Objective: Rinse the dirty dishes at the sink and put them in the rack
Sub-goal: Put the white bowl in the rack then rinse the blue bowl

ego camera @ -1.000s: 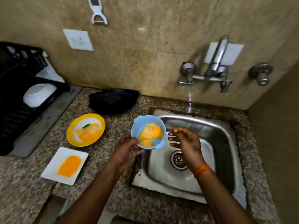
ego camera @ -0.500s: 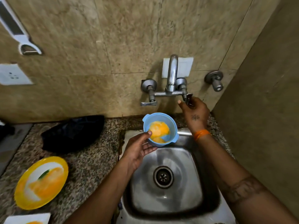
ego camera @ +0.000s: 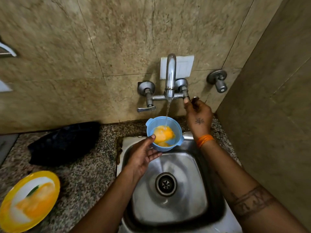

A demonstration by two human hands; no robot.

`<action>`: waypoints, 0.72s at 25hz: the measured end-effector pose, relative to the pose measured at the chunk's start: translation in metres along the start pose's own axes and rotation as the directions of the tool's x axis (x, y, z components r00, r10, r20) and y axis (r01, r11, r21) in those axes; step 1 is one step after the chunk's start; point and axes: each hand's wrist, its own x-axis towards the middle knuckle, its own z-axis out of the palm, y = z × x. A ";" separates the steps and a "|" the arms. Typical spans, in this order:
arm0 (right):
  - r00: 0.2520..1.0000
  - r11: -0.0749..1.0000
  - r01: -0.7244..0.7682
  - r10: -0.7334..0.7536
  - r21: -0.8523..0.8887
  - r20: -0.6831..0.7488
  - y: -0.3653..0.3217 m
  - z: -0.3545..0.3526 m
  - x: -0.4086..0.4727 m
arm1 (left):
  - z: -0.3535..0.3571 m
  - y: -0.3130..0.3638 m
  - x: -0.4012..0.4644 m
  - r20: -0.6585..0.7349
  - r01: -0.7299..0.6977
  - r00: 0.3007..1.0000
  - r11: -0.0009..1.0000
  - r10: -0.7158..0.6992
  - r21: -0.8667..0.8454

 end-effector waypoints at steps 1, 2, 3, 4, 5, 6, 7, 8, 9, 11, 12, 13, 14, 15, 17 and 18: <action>0.997 0.986 0.062 -0.055 -0.157 0.050 0.002 -0.004 -0.018 | 0.000 -0.001 0.000 -0.004 -0.004 1.000 1.000 0.004 0.018; 0.984 0.943 0.155 -0.122 -0.294 0.127 0.003 -0.008 -0.041 | -0.001 -0.002 0.001 -0.007 -0.011 1.000 0.999 0.012 0.040; 0.949 0.887 0.285 -0.208 -0.364 0.235 0.002 -0.012 -0.066 | -0.002 -0.003 0.002 -0.002 -0.022 1.000 0.998 0.022 0.056; 0.867 0.816 0.452 -0.308 -0.360 0.391 0.003 -0.015 -0.089 | -0.004 -0.004 0.003 0.003 -0.031 1.000 0.998 0.031 0.056; 0.743 0.755 0.584 -0.350 -0.297 0.570 0.008 -0.015 -0.108 | -0.005 -0.005 0.004 0.006 -0.044 0.999 0.998 0.044 0.048; 0.615 0.723 0.650 -0.320 -0.234 0.721 0.015 -0.016 -0.120 | -0.008 -0.007 0.006 0.002 -0.062 0.998 0.996 0.062 0.062; 0.515 0.699 0.681 -0.247 -0.217 0.821 0.024 -0.018 -0.125 | -0.011 -0.009 0.008 0.000 -0.082 0.997 0.991 0.083 0.106; 0.476 0.634 0.726 -0.182 -0.268 0.860 0.033 -0.018 -0.125 | -0.012 -0.013 0.008 0.010 -0.102 0.995 0.983 0.102 0.154; 0.515 0.543 0.757 -0.151 -0.364 0.844 0.039 -0.017 -0.120 | -0.010 -0.014 0.005 0.028 -0.123 0.992 0.973 0.120 0.194; 0.604 0.459 0.732 -0.094 -0.504 0.791 0.046 -0.012 -0.106 | -0.005 -0.017 0.004 0.071 -0.157 0.987 0.957 0.144 0.244; 0.585 0.506 0.720 -0.074 -0.475 0.807 0.045 -0.009 -0.101 | -0.003 -0.016 0.005 0.085 -0.160 0.986 0.952 0.143 0.262; 0.526 0.602 0.702 -0.079 -0.380 0.847 0.044 -0.007 -0.099 | -0.003 -0.013 0.005 0.094 -0.162 0.986 0.948 0.141 0.273; 0.467 0.689 0.672 -0.111 -0.271 0.877 0.041 -0.007 -0.100 | -0.005 -0.007 0.007 0.101 -0.170 0.984 0.944 0.147 0.282; 0.435 0.742 0.643 -0.152 -0.188 0.888 0.036 -0.009 -0.102 | -0.009 -0.001 0.009 0.105 -0.180 0.982 0.940 0.156 0.290; 0.409 0.717 0.683 -0.214 -0.142 0.887 0.028 -0.018 -0.109 | -0.017 0.008 0.015 0.090 -0.190 0.981 0.935 0.170 0.299; 0.404 0.616 0.766 -0.237 -0.185 0.883 0.028 -0.019 -0.109 | -0.021 0.008 0.017 0.082 -0.196 0.980 0.936 0.180 0.292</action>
